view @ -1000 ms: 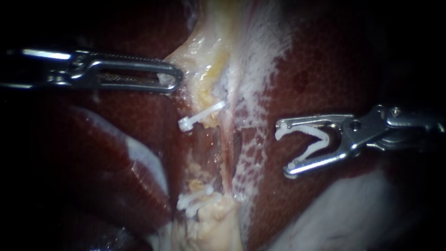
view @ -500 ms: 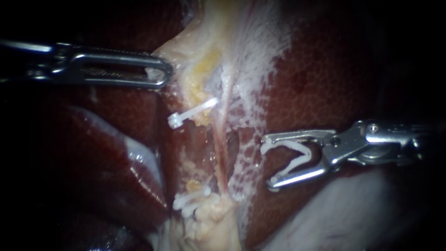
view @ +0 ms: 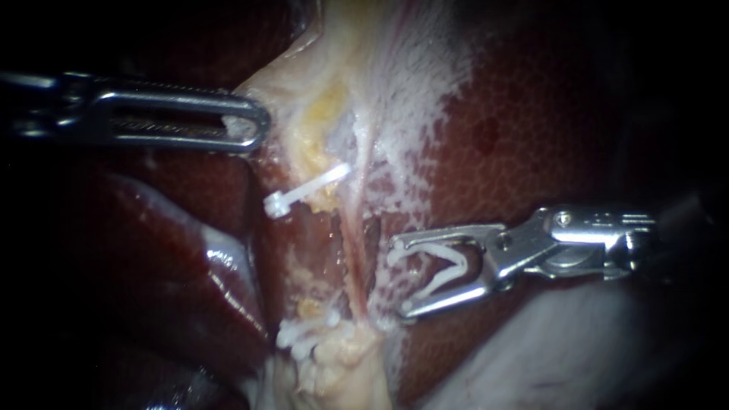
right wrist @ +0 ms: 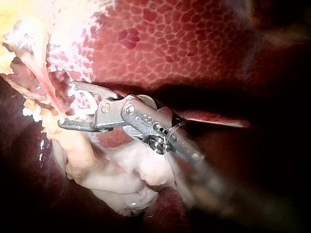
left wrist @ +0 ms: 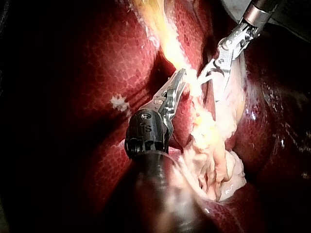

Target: Clipping first clip right tube

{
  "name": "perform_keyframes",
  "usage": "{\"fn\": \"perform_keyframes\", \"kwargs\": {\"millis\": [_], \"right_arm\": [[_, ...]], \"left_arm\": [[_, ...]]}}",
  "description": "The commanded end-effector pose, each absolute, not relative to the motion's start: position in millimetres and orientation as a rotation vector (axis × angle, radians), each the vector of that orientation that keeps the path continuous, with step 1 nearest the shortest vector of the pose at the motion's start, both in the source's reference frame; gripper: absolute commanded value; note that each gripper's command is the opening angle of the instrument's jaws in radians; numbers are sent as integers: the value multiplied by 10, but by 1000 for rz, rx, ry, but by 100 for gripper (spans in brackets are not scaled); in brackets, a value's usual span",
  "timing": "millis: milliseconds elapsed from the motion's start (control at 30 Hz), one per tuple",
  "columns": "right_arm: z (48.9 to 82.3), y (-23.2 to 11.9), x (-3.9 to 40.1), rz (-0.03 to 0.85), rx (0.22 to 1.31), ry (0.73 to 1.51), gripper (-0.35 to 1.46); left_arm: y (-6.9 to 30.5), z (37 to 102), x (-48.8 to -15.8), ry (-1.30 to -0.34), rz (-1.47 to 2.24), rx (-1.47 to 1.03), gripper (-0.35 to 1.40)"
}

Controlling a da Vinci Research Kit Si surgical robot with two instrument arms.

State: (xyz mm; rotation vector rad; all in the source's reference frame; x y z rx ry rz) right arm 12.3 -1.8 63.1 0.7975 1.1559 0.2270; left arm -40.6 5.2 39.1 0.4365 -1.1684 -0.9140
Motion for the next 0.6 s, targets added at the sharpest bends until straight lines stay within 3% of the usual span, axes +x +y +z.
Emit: {"fn": "perform_keyframes", "kwargs": {"millis": [33,600], "right_arm": [[631,-18,125,219,806,1152,51],[633,-23,154,198,849,1169,48]], "left_arm": [[52,391,-406,-1168,-914,436,-35],[52,391,-407,-1168,-914,436,-35]]}}
